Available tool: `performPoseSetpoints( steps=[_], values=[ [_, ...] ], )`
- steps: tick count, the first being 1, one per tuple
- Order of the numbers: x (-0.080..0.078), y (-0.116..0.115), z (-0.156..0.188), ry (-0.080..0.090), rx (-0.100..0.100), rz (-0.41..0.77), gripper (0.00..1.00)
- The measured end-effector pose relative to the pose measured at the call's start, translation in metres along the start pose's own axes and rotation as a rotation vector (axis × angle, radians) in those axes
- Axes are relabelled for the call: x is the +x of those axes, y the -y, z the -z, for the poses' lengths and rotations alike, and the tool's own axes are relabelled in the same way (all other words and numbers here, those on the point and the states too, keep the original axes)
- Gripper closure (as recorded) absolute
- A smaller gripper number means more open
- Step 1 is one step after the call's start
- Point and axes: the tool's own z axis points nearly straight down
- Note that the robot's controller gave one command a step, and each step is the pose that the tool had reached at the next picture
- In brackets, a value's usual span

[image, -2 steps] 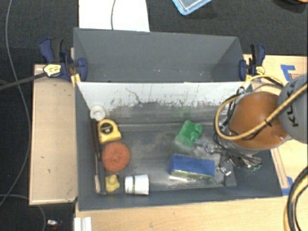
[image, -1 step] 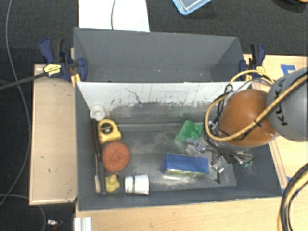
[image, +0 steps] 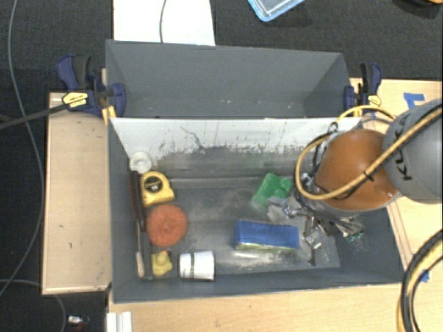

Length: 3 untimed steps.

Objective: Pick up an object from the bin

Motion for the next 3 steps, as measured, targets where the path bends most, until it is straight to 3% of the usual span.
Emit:
performPoseSetpoints(
  steps=[1,2,3],
  values=[
    [-0.039,-0.020,-0.004,0.002,0.008,0.004,0.00],
    [-0.036,-0.031,-0.003,0.017,0.011,-0.020,0.00],
    [-0.065,-0.050,-0.004,0.012,0.014,-0.074,0.00]
  ],
)
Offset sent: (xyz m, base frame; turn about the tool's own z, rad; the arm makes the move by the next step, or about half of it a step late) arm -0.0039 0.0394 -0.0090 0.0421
